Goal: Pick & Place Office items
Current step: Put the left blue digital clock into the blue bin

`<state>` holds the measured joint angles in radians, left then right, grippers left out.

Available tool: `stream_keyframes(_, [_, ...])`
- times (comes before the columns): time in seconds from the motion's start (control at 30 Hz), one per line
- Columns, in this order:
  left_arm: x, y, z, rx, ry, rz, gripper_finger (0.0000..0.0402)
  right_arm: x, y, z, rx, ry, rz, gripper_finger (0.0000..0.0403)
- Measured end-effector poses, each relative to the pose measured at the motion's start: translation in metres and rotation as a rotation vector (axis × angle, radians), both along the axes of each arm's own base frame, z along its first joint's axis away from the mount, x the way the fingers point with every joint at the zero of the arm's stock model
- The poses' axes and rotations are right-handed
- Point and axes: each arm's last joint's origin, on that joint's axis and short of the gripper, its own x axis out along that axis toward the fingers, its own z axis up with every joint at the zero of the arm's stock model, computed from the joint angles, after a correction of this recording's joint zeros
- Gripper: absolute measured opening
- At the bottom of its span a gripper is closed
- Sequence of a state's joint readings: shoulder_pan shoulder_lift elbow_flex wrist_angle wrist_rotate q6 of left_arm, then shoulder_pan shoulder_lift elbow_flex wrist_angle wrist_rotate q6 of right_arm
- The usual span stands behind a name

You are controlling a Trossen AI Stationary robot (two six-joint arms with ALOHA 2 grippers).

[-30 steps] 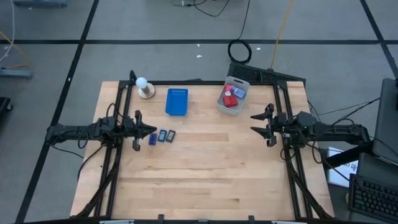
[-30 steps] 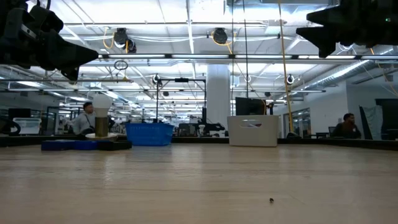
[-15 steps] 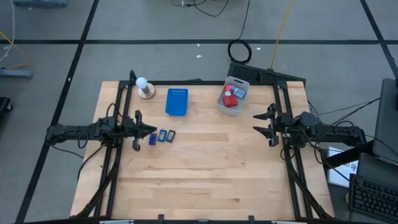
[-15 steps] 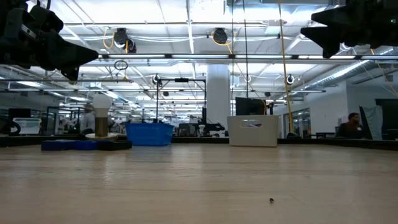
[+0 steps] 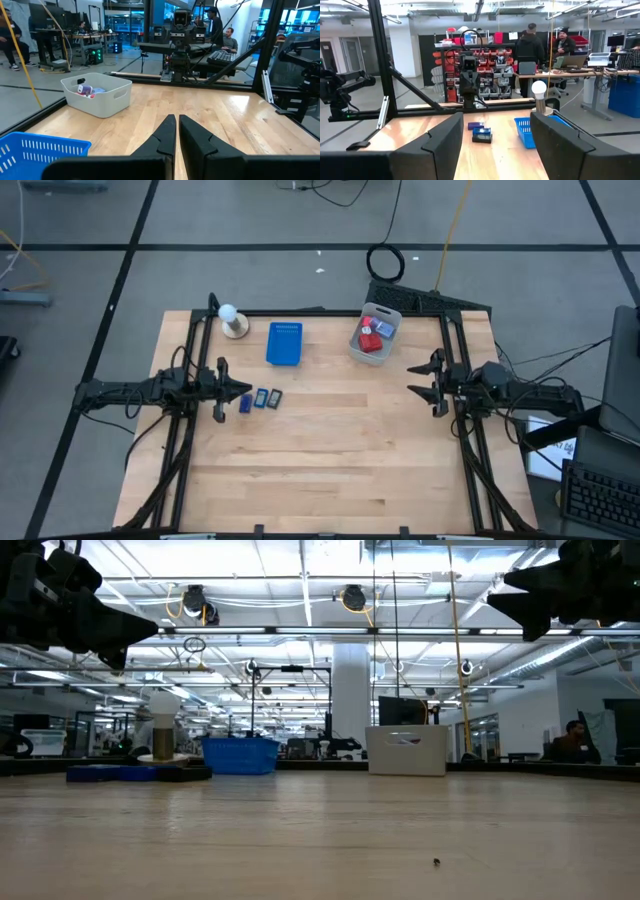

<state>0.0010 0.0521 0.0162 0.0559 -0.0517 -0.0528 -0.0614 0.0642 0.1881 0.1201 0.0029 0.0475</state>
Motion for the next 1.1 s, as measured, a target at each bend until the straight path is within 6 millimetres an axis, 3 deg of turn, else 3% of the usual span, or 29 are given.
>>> stream_keyframes(0.67, [0.0,0.0,0.0,0.0,0.0,0.0,0.0021,0.002,-0.001,-0.023,0.015,-0.011,-0.025,0.0222])
stream_keyframes(1.1, [0.0,0.0,0.0,0.0,0.0,0.0,0.0021,0.002,-0.001,-0.025,-0.005,-0.018,-0.024,0.0222])
